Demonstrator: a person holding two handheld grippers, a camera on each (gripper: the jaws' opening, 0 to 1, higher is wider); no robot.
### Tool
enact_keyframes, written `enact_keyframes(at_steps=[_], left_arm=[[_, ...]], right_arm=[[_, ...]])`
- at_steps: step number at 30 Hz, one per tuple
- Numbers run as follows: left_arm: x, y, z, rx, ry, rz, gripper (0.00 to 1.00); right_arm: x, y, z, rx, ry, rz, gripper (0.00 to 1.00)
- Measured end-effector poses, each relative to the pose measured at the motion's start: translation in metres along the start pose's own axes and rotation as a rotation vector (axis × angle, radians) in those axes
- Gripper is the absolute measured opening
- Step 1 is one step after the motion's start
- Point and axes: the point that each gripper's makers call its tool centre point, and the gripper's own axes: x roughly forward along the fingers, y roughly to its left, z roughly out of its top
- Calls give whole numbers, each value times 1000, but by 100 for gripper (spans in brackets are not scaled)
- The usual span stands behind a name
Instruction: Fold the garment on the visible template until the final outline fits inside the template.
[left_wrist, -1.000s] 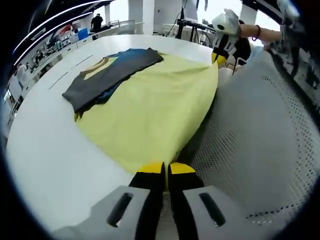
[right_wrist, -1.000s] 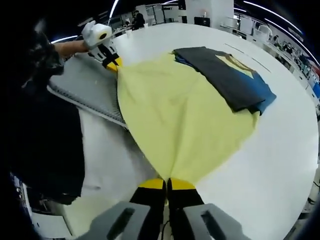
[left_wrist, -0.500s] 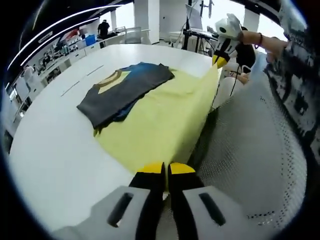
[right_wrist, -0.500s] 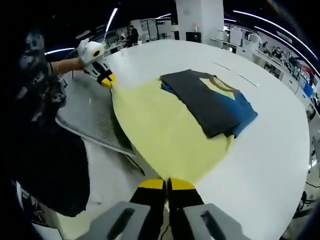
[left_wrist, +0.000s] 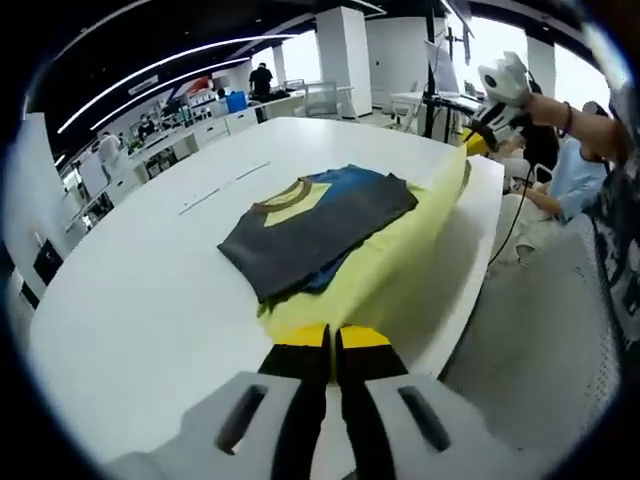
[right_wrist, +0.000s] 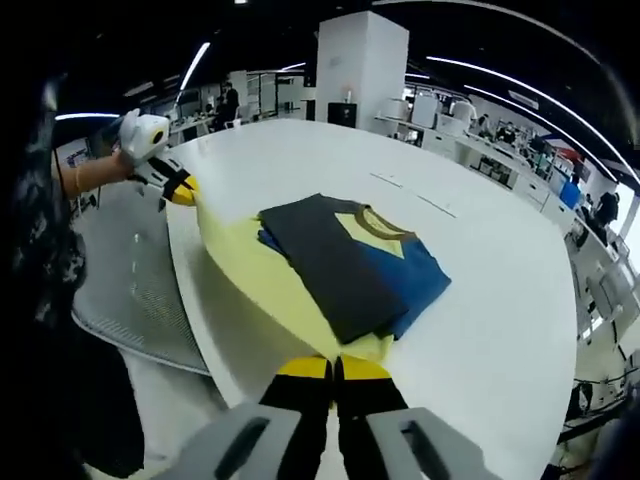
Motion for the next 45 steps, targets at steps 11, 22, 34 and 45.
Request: enact_keyframes(at_steps=[11,22,34,45], left_arm=[[9,31,39,-23,-94,128,0],[20,58,71,-36,-182,244,0],[43,94,106,-5,-270,364,0],[69,121,119,41,-267,407,0]], right_arm=[[11,-25,31,13,-48,-63,0],[18,-55,62,30,-113,-146,0],[32,-93,90,0,-137,-267,0],[53,-123,104,60,-169,-298,0]])
